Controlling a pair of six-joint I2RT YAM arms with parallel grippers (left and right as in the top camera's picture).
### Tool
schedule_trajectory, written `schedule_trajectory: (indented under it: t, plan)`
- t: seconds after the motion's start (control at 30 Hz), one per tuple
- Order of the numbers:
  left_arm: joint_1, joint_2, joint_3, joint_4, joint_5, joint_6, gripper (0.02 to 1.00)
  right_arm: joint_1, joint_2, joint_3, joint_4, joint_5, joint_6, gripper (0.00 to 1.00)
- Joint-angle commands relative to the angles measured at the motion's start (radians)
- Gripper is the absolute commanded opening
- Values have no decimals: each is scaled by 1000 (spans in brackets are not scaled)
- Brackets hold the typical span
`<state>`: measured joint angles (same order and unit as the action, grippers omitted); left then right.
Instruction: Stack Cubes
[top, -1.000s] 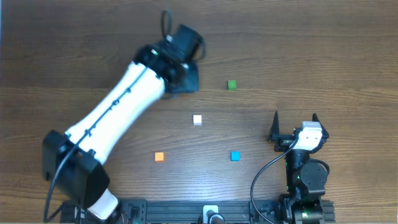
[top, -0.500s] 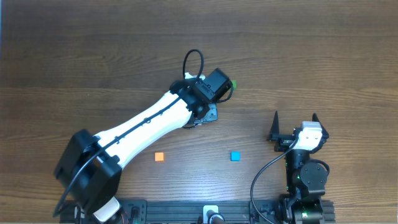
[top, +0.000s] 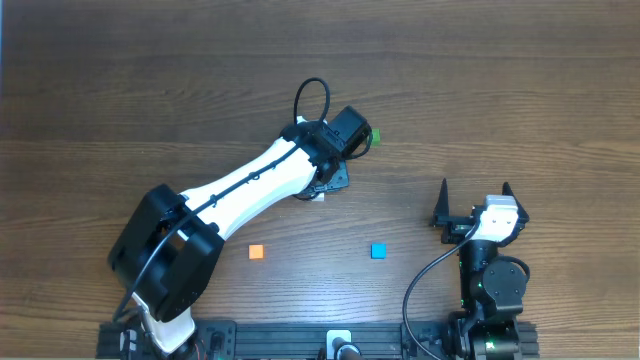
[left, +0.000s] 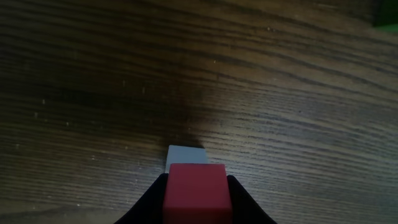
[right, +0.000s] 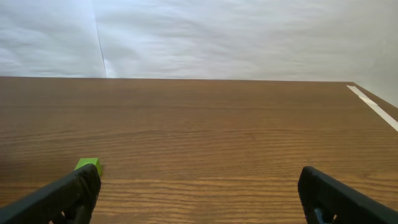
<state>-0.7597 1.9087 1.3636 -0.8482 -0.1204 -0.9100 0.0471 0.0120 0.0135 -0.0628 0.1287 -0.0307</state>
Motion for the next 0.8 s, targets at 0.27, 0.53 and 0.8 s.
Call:
schedule_trajectory:
  t: [0.27, 0.53, 0.8]
  plan:
    - [3, 51, -4, -33, 22, -11, 38, -6, -6, -8, 0, -8, -1, 991]
    - [3, 51, -4, -32, 23, -10, 38, -6, -6, -8, 0, -8, -1, 991]
    - [3, 51, -4, -33, 42, 5, 40, -6, -6, -8, 0, -8, -1, 991]
